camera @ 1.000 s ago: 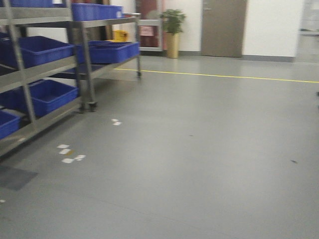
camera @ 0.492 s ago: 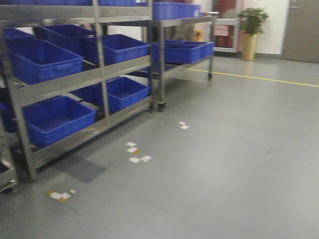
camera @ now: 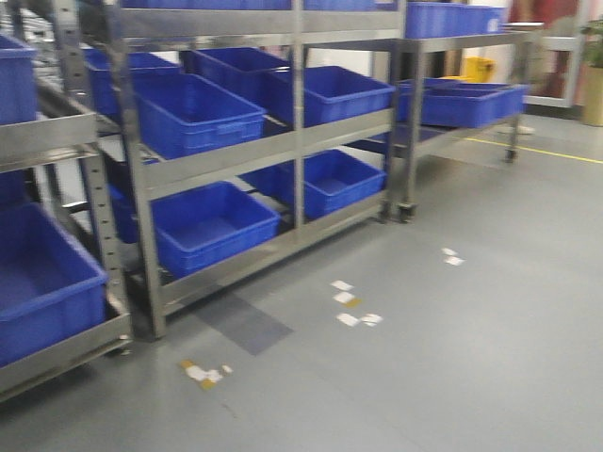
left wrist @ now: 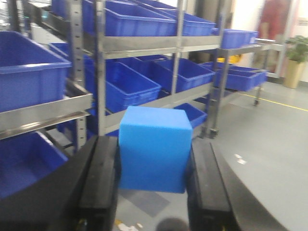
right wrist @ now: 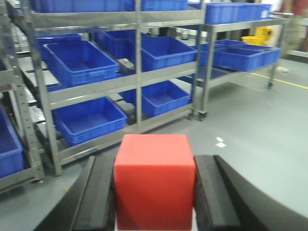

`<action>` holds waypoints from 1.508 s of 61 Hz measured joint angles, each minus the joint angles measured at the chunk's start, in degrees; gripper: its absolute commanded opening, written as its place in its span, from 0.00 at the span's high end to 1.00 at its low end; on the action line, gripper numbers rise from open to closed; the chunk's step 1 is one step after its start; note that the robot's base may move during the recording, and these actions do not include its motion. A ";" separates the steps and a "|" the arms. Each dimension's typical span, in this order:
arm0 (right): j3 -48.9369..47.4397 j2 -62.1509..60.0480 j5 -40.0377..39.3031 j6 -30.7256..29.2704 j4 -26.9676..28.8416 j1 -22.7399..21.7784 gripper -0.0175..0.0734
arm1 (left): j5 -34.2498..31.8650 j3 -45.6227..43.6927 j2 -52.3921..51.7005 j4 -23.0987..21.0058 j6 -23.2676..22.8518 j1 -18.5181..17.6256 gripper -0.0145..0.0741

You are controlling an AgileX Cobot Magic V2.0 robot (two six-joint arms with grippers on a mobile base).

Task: Sort and place red and blue blocks on shelf
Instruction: 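Turn the base toward the shelf of blue bins, then approach the shelf and bring both cubes over the blue bins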

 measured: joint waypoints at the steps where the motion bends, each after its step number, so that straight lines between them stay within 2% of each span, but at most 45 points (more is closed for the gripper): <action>1: 0.00 0.00 0.00 0.00 0.00 0.00 0.72 | 0.00 0.00 0.00 0.00 0.00 0.00 0.70; 92: 0.00 0.00 0.00 0.00 0.00 0.00 0.72 | 0.00 0.00 0.00 0.00 0.00 0.00 0.70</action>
